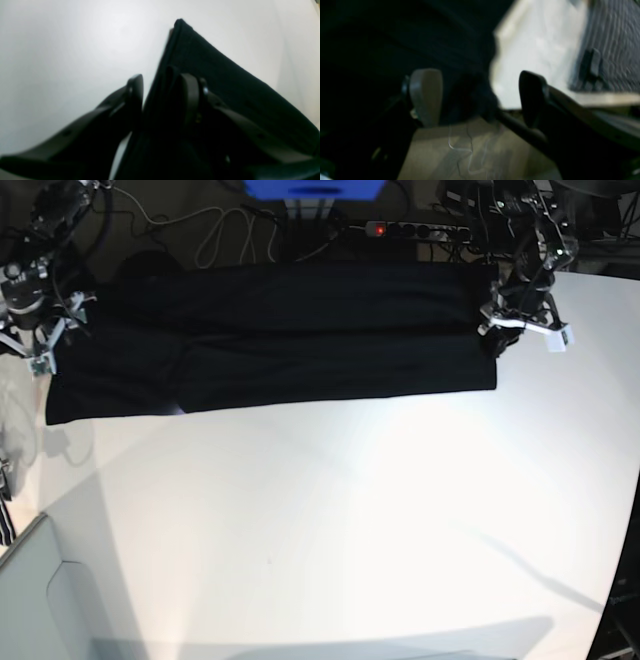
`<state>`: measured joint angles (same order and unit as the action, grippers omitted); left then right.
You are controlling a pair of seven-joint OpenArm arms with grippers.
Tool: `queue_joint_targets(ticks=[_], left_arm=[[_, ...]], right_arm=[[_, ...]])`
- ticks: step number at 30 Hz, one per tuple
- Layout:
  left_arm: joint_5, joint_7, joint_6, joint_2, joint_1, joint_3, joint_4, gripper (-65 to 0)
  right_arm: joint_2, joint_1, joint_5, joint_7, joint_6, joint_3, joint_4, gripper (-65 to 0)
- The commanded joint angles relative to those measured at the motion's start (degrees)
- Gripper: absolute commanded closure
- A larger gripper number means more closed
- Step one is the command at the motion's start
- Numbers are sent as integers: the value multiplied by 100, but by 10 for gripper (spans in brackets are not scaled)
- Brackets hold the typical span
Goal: Fold the T-shirt properly
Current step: 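Grasp the ends of the folded strip with both grippers and stretch it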
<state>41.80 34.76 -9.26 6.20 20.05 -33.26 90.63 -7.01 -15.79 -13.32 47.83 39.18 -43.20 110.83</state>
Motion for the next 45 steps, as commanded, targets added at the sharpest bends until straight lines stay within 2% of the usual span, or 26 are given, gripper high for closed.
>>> queue_joint_targets(ticks=[1,4,7,11,13,21,29,34,35,37,42,45], left_arm=[[79,-87,-46,62,3,-46,146,-230],[88,-87,-46,62,3,-46,155,-230],[88,-87,-46,70,3,-46,155,-244],[88,-87,-55,70,56,-46,155,-343],[88,-87,-55,70,126,-46,163,-372],[97,-87,-55,27,425,-28,867,-371],[97,-87,-55,18,373,7,401,-371],[97,-87,-55,18,373,271,163,-370],[97,-87,-55,18,373,332,119,-364],[97,-87,-55,18,364,464,-39,-313],[97,-87,-55,18,223,499,-285,-119],[97,-96,-55,53,206,482,-303,-31]], right_arm=[[-69,-8,62,-120,82,-27,192,-470],[-60,-34,62,-111,82,-18,245,-469],[107,-34,62,-120,82,-10,139,-469],[257,10,62,-128,82,105,-107,-469],[265,10,62,-128,82,245,-230,-469],[274,71,62,-128,82,509,-291,-469],[283,142,53,-128,82,509,-370,-469],[274,142,53,-128,82,509,-370,-469],[274,142,53,-128,82,509,-370,-469],[274,142,53,-128,82,509,-370,-469],[274,142,53,-128,82,509,-370,-469],[265,142,53,-128,82,509,-370,-469]])
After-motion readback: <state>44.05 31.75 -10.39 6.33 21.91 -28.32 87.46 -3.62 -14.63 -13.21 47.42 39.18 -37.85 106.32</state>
